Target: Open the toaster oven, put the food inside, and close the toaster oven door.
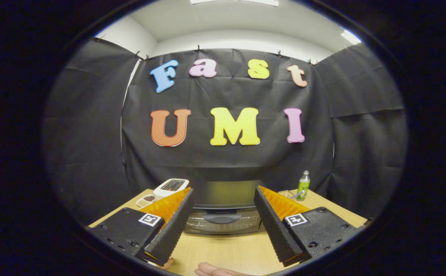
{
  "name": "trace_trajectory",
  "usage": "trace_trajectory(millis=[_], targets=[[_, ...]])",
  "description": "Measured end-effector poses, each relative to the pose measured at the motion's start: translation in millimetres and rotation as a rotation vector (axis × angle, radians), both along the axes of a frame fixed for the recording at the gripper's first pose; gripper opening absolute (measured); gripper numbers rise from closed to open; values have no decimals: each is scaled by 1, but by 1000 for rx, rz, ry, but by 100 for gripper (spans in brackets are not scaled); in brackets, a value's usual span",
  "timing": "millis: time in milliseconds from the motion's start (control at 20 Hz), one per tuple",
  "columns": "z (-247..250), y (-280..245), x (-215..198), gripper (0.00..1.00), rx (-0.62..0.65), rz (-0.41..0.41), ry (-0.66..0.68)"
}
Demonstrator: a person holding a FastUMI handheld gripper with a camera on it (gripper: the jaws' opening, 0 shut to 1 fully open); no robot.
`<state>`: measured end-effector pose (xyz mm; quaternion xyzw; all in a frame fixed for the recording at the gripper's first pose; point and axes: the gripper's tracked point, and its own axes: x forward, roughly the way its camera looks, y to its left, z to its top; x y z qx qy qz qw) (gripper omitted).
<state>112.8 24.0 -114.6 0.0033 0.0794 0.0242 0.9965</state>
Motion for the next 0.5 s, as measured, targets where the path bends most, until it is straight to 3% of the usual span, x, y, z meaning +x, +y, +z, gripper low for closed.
trace_trajectory(millis=[500], targets=[[-90,-9,79,100,39,-30,192]])
